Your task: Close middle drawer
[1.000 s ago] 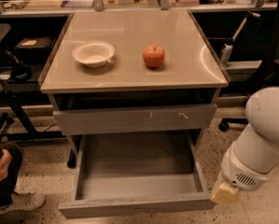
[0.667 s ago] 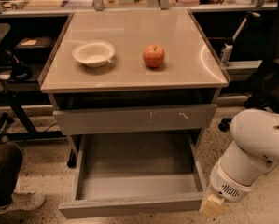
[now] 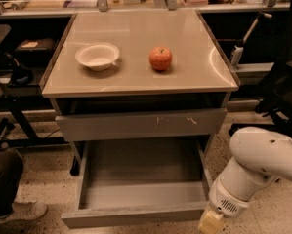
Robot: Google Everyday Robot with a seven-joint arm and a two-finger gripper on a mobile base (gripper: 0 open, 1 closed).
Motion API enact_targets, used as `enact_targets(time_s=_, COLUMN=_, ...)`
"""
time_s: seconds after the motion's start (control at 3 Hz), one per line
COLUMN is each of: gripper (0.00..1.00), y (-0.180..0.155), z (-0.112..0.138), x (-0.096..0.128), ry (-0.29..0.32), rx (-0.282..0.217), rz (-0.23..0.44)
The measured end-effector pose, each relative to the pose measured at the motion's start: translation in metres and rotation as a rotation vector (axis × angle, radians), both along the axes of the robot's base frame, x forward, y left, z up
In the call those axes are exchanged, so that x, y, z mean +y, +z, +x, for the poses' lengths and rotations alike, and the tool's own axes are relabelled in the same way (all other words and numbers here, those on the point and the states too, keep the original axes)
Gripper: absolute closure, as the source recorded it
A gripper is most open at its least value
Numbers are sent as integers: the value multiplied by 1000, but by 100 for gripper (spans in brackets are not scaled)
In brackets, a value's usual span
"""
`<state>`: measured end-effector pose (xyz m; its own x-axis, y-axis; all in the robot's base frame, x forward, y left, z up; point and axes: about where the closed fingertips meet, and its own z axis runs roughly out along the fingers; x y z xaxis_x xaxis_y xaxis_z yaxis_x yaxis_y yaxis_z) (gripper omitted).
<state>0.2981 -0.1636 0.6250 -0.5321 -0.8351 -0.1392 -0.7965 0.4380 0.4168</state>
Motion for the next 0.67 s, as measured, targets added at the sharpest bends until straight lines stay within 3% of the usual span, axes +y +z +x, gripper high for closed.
enact_targets(time_s=0.67, gripper=100, y=-88, z=12, x=34, ry=-110, rx=95, rz=137)
